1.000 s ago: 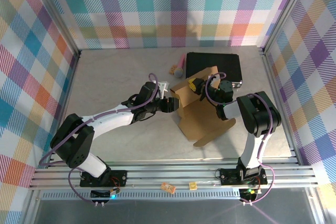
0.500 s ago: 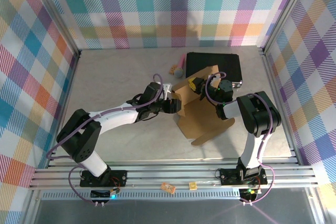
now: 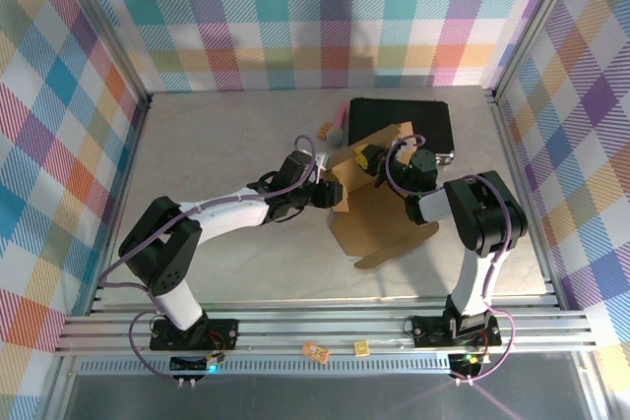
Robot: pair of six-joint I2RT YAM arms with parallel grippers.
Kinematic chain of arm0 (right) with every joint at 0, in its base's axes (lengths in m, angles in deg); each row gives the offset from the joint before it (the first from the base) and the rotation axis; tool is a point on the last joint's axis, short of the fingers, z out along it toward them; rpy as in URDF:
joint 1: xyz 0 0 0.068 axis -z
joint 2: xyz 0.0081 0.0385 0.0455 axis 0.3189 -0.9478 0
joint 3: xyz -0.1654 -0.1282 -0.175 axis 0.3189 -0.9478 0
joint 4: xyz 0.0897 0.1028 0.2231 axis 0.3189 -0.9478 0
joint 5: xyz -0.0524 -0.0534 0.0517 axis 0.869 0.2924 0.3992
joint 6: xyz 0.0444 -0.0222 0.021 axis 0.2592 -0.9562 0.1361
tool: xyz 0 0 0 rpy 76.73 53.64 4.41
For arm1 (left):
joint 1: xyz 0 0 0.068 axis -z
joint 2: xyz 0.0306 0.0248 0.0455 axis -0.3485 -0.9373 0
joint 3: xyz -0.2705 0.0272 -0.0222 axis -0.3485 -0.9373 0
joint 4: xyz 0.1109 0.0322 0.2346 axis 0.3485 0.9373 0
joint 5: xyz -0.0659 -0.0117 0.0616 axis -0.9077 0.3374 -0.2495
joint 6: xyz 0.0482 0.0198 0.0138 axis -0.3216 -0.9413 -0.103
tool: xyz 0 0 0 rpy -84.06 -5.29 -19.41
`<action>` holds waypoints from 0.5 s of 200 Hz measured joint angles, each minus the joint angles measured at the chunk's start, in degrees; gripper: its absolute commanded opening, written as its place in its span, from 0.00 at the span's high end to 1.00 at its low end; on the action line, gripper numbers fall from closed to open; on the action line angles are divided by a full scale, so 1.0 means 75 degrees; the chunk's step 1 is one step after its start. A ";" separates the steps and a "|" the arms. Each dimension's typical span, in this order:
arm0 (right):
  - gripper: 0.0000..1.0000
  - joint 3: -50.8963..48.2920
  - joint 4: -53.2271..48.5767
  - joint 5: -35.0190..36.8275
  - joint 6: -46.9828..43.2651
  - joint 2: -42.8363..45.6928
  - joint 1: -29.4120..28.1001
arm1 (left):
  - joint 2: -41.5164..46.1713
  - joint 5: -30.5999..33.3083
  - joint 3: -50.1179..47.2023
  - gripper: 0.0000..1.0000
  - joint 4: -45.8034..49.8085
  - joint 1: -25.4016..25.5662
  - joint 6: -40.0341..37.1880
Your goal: Fold the paper box
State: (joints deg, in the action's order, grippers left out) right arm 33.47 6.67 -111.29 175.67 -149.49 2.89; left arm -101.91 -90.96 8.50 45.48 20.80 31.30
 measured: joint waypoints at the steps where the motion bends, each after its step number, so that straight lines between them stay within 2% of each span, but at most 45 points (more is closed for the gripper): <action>1: 1.00 0.0000 0.0000 0.0003 -0.0003 0.0000 0.0000 | -0.0003 0.0009 0.0000 0.48 0.0003 0.0000 0.0000; 68: 1.00 0.0000 -0.0122 0.0052 0.0000 0.0000 0.0000 | -0.0358 0.0571 0.0289 0.58 0.0251 0.0096 -0.0067; 100: 1.00 0.0006 -0.0122 0.0119 0.0006 0.0000 0.0003 | -0.0510 0.0799 0.0501 0.60 0.0373 0.0128 -0.0073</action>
State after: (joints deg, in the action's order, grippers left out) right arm 33.52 5.76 -110.39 175.72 -149.49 2.91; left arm -105.73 -84.98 12.26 48.28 21.76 30.75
